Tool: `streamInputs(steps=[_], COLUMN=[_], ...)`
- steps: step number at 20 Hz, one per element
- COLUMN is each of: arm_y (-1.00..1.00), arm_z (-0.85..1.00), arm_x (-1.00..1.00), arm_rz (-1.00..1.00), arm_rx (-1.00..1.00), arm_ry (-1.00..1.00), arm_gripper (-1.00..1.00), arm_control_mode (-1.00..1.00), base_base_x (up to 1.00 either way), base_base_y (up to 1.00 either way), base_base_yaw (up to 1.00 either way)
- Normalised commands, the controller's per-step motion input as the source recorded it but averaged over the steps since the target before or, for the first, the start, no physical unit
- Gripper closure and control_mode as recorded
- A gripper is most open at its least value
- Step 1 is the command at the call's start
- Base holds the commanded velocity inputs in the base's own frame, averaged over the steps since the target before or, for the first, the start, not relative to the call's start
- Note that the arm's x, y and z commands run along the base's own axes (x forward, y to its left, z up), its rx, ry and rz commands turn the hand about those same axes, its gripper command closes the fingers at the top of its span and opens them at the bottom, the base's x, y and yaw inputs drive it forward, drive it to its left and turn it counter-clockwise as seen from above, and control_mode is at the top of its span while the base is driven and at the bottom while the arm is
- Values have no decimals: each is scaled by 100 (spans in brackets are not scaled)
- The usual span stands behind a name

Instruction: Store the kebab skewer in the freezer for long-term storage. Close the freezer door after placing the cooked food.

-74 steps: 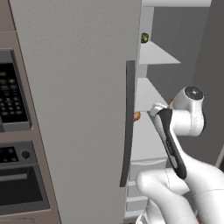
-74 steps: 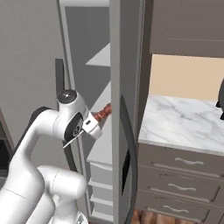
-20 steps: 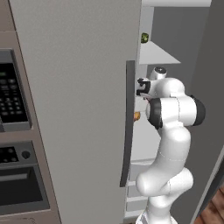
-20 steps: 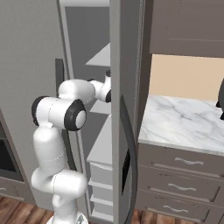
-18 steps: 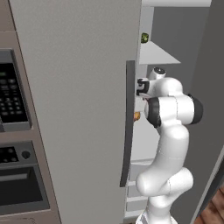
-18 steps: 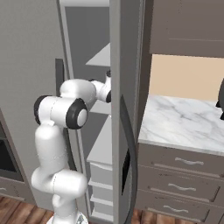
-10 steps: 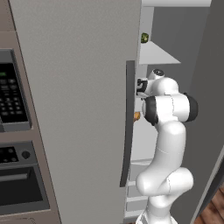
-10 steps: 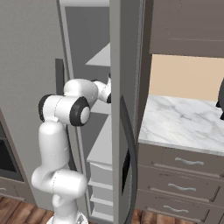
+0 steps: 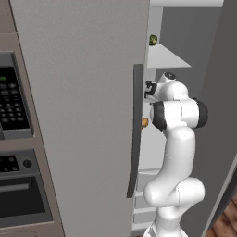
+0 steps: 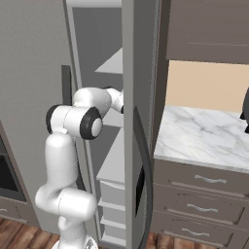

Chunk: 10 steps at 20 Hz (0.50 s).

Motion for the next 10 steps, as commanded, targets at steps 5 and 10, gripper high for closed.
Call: streamInputs(steps=[5, 10], arm_y=[0, 0], arm_z=[0, 0], arm_x=[0, 0], arm_rz=[0, 0], arm_rx=[0, 0], arm_ry=[0, 0], arm_gripper=[-100, -100], arm_control_mode=[-100, -100], base_base_x=[0, 0], base_base_y=[0, 0], base_base_yaw=[0, 0])
